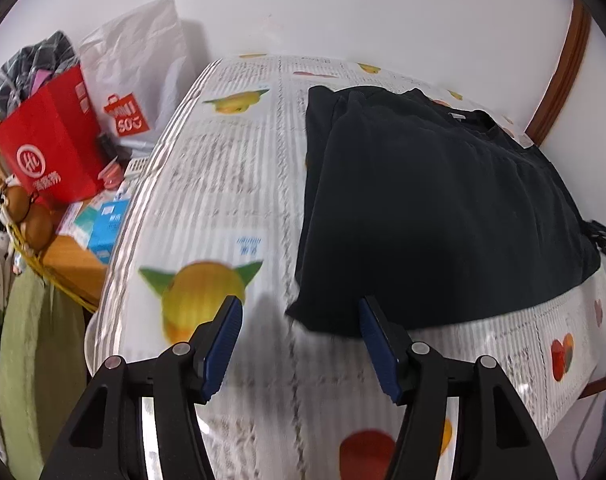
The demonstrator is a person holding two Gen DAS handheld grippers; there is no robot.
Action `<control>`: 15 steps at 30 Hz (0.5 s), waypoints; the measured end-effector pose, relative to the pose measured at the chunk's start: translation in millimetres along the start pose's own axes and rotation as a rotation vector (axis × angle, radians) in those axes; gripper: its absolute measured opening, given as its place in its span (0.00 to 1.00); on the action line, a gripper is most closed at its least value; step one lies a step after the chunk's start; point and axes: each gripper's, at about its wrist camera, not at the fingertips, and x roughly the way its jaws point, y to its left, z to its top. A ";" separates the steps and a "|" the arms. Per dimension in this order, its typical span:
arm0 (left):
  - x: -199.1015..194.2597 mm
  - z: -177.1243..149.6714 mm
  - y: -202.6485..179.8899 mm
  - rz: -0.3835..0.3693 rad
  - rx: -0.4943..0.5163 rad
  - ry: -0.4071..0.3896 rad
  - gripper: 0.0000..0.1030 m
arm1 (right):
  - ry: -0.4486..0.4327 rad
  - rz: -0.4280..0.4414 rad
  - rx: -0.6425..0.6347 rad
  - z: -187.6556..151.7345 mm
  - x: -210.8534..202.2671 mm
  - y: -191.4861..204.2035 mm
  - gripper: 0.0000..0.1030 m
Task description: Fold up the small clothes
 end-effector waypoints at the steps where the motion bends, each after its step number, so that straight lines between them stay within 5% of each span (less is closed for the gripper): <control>1: -3.2 -3.8 2.8 0.000 -0.004 0.002 0.57 | 0.003 0.019 -0.020 1.1 2.5 15.4 0.50; 6: -15.4 -23.8 18.2 0.055 0.000 0.009 0.55 | -0.010 0.152 -0.140 6.9 1.9 111.1 0.50; 15: -45.4 -50.0 54.3 -0.005 -0.071 -0.039 0.55 | -0.022 0.338 -0.361 -6.0 -28.0 247.3 0.50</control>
